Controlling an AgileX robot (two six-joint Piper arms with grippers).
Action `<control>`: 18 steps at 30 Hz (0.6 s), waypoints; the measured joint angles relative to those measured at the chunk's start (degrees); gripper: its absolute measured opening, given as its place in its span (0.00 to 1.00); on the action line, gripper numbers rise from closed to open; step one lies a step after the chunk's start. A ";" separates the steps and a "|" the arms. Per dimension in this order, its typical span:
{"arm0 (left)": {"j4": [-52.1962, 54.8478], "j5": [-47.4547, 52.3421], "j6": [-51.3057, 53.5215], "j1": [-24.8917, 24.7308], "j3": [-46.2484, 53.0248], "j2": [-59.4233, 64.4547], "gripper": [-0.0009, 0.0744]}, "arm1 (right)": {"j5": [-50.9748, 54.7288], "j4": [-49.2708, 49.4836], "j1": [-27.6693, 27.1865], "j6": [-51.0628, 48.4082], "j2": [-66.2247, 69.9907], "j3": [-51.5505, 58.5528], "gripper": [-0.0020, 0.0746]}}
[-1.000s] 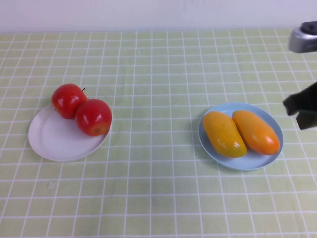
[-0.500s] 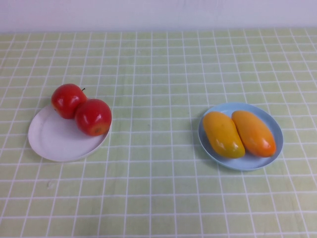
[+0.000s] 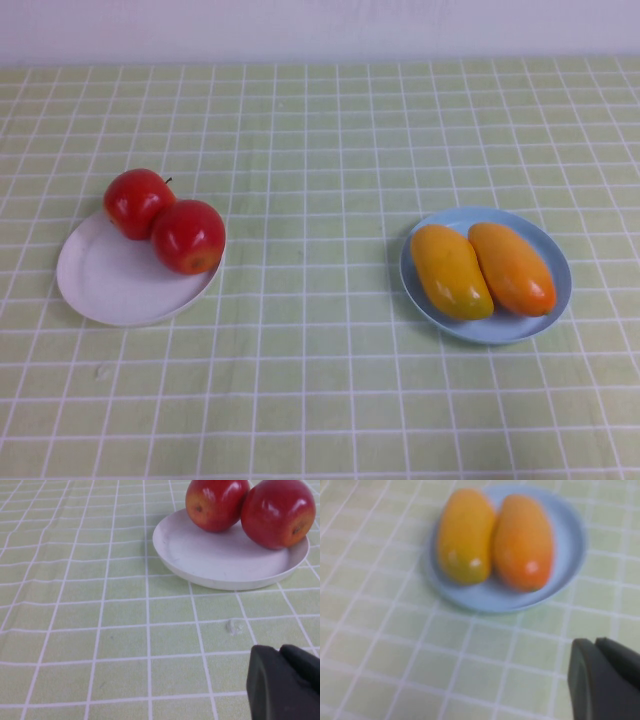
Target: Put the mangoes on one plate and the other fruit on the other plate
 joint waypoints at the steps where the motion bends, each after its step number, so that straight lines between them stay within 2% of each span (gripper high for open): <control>1: 0.00 0.00 0.00 0.00 0.00 0.00 0.02 | -2.96 0.00 -1.96 0.00 -3.74 3.10 0.01; 8: 0.00 0.00 0.00 0.00 0.00 0.00 0.02 | -14.59 1.56 -8.03 0.00 -22.97 19.74 0.01; 11: 0.00 0.00 0.00 0.00 0.00 0.00 0.02 | -15.11 1.65 -9.25 0.00 -28.86 23.54 0.01; 18: 0.00 0.00 0.00 0.00 0.00 0.00 0.02 | -10.10 -0.86 -10.36 0.00 -35.14 23.98 0.01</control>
